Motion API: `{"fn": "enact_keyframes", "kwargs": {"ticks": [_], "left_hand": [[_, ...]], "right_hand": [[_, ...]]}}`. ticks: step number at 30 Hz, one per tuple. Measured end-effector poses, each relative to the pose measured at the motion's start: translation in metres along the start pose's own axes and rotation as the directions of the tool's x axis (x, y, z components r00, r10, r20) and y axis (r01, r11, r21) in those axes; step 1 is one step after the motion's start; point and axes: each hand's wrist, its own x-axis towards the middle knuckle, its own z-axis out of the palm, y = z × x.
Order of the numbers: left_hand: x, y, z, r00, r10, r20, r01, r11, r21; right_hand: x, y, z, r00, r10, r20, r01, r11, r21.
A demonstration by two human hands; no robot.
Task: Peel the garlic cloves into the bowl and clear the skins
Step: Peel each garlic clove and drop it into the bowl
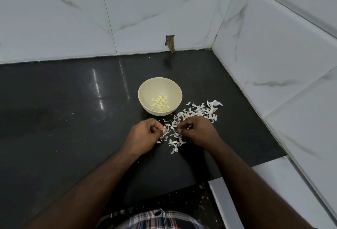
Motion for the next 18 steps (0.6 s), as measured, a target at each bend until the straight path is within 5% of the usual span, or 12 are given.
{"fn": "enact_keyframes", "kwargs": {"ticks": [5,9,12,18], "left_hand": [[0.002,0.002,-0.001,0.998,0.029,0.050,-0.026,0.997,-0.074],[0.004,0.003,0.001,0.997,0.016,0.075,0.007,0.956,-0.293],[0.003,0.007,0.002,0.996,-0.021,0.086,0.060,0.875,-0.480],[0.002,0.008,0.000,0.998,-0.040,0.047,0.060,0.826,-0.561]], "right_hand": [[-0.001,-0.006,0.006,0.992,-0.099,-0.074,0.104,0.993,0.060],[-0.005,-0.017,0.016,0.987,-0.153,-0.047,0.157,0.981,0.113],[-0.006,-0.017,0.025,0.992,-0.120,-0.029,0.124,0.969,0.212],[-0.005,-0.017,0.030,0.997,-0.039,-0.073,0.068,0.893,0.444]]}}
